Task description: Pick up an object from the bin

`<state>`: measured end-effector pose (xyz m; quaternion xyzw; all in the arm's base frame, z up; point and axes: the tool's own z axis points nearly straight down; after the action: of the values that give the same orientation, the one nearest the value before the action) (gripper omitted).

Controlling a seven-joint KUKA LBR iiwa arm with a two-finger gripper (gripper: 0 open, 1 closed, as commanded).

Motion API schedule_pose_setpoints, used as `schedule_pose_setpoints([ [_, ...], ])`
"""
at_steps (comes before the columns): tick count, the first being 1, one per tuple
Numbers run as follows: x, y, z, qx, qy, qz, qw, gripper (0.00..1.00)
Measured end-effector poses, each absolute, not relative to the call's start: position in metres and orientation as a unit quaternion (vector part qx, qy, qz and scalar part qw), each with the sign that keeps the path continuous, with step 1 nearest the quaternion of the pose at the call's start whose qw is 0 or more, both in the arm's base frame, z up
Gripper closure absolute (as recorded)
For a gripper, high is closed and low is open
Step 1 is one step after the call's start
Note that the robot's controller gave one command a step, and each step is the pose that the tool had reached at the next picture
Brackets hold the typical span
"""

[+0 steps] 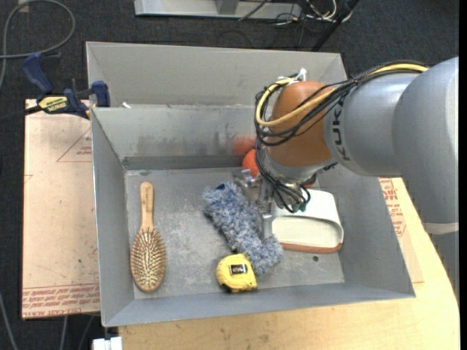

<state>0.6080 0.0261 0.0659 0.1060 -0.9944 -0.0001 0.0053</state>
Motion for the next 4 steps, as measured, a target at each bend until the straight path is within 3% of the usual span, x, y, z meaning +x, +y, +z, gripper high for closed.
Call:
schedule_pose_setpoints([
  [1, 0.608, 0.015, 0.067, 0.185, -0.983, -0.002, 0.002, 0.0],
  [2, 0.608, 0.02, 0.065, 0.138, -0.99, 0.0, 0.005, 0.0],
  [3, 0.604, 0.063, 0.069, 0.361, -0.933, -0.002, 0.001, 1.0],
  [4, 0.604, 0.064, 0.069, 0.361, -0.932, -0.002, 0.001, 1.0],
])
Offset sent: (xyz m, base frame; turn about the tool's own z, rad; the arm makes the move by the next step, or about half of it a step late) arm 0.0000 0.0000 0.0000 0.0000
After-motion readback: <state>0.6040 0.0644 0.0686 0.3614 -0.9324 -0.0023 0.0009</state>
